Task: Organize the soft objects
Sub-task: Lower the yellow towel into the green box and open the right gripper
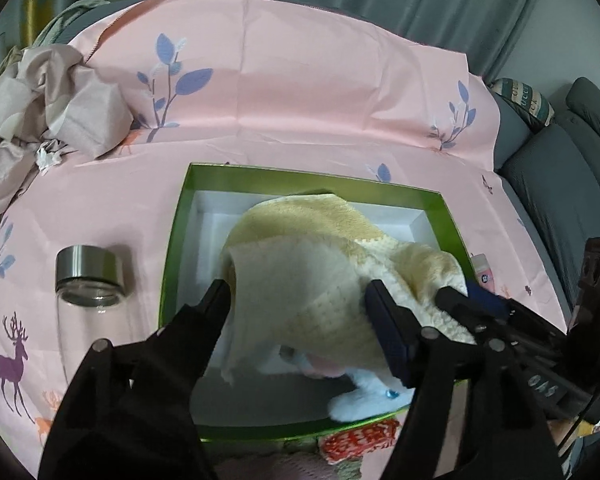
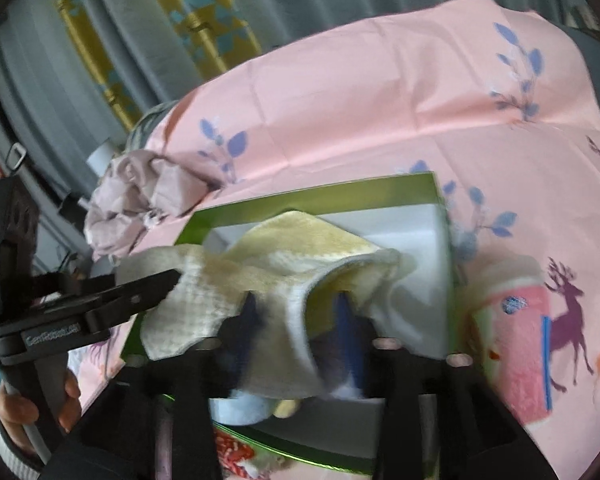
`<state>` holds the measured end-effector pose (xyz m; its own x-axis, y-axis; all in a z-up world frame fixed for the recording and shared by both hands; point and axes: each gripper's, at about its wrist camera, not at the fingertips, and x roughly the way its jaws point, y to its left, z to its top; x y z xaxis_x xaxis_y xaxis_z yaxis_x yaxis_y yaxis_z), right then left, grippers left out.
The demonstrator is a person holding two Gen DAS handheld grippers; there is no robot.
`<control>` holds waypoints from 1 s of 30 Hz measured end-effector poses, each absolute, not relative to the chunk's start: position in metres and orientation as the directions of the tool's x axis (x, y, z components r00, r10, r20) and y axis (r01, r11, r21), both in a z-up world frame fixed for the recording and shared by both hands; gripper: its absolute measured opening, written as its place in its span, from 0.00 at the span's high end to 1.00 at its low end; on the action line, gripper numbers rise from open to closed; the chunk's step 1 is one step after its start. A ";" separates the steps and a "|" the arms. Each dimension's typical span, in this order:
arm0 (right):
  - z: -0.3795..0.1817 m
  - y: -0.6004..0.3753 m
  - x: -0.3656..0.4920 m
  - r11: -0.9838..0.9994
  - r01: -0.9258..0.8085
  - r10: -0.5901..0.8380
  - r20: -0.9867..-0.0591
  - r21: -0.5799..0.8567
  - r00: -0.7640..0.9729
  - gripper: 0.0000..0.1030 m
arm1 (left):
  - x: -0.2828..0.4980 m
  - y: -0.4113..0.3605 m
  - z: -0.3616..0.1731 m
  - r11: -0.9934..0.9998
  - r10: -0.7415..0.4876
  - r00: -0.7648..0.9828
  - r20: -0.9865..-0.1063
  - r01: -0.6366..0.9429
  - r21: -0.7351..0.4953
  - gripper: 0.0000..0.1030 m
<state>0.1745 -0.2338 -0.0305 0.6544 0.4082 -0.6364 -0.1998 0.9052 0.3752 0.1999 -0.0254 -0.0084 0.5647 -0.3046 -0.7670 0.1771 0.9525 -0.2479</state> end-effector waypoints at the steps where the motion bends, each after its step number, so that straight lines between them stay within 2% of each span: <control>1: -0.029 -0.236 0.172 0.903 -0.194 0.410 -0.632 0.383 0.658 0.46 | 0.198 -0.023 -0.009 0.953 -0.302 0.564 -0.769 0.171 -0.249 0.32; 3: -0.026 -0.241 0.166 0.902 -0.188 0.408 -0.629 0.388 0.661 0.45 | 0.196 -0.020 -0.009 0.955 -0.295 0.563 -0.772 0.159 -0.250 0.27; 5: -0.022 -0.243 0.161 0.913 -0.180 0.387 -0.635 0.366 0.669 0.44 | 0.191 -0.017 -0.008 0.955 -0.296 0.544 -0.785 0.143 -0.261 0.16; 9: -0.014 -0.241 0.144 0.940 -0.181 0.332 -0.645 0.290 0.688 0.31 | 0.179 -0.013 -0.004 0.958 -0.286 0.544 -0.789 0.129 -0.257 0.06; 11: -0.010 -0.237 0.135 0.952 -0.178 0.301 -0.651 0.250 0.697 0.28 | 0.172 -0.012 -0.001 0.960 -0.278 0.548 -0.789 0.126 -0.251 0.03; 17: 0.004 -0.221 0.108 0.978 -0.174 0.208 -0.643 0.117 0.737 0.19 | 0.147 -0.009 0.009 0.967 -0.254 0.565 -0.785 0.126 -0.222 0.01; 30: 0.029 -0.199 0.054 0.979 -0.198 0.181 -0.590 0.037 0.787 0.19 | 0.088 0.006 0.030 0.977 -0.204 0.648 -0.733 0.085 -0.197 0.01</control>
<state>0.0539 -0.1989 0.0293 0.7870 0.1814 -0.5897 -0.1981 0.9795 0.0370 0.0875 0.0059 0.0305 0.6485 -0.2040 -0.7334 0.0848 0.9768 -0.1967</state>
